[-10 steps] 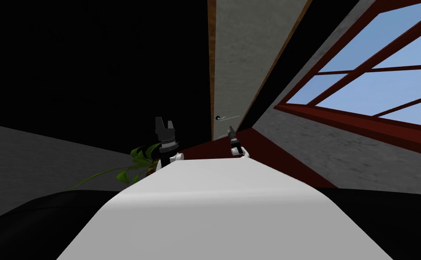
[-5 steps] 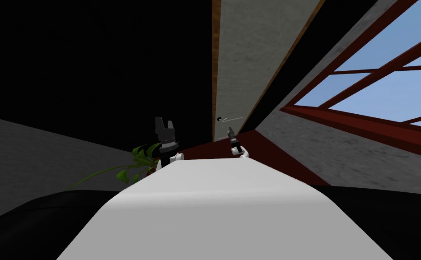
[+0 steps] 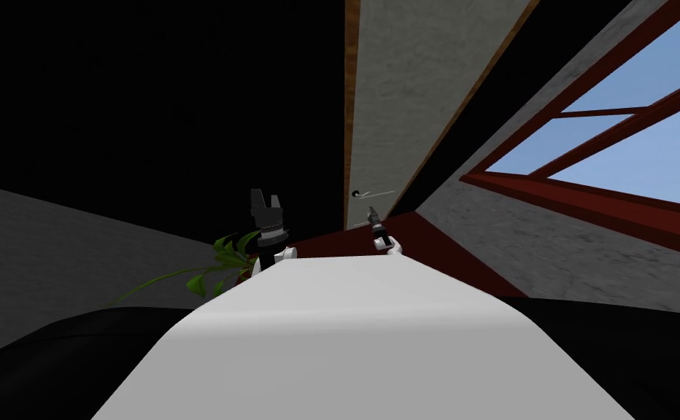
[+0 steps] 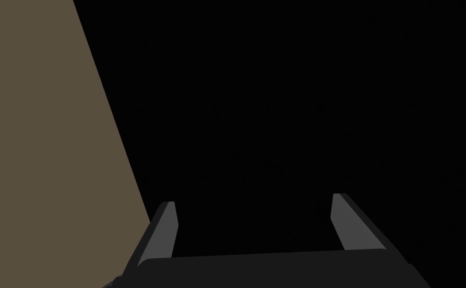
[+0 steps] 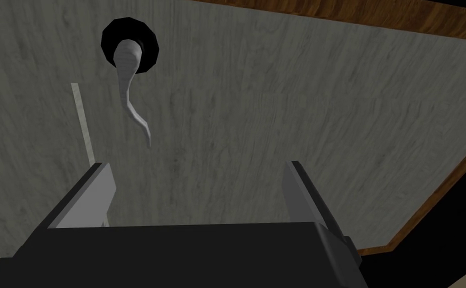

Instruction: Pull the door open

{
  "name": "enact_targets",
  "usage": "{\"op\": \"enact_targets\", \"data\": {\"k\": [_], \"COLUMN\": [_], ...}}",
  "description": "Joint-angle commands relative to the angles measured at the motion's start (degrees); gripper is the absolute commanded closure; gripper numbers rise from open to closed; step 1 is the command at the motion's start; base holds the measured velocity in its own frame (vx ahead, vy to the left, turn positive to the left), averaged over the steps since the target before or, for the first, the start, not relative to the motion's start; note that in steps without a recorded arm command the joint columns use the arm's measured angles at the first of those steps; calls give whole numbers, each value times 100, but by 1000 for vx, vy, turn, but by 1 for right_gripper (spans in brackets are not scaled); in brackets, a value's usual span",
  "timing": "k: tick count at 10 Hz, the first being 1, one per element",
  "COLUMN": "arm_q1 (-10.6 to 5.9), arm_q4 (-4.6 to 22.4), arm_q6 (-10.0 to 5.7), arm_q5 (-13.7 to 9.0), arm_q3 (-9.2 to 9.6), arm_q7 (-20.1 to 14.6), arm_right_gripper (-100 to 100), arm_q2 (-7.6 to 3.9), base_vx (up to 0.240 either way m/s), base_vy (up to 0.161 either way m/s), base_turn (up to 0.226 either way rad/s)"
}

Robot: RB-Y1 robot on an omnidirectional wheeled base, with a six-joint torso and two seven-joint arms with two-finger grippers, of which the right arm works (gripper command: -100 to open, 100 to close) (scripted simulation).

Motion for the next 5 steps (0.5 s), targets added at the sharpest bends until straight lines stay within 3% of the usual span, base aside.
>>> {"op": "enact_targets", "data": {"k": [1, 2, 5], "arm_q1": [-124, -124, -354], "arm_q4": [286, 299, 799], "arm_q6": [-53, -53, -103], "arm_q5": [-16, -16, -45], "arm_q3": [22, 22, 62], "arm_q7": [-61, -61, -160], "arm_right_gripper": [-100, -100, -100], "arm_q2": [-45, -45, -125], "base_vx": [67, 49, 78], "base_vy": [-27, -21, -38], "base_turn": [89, 32, 73]}}
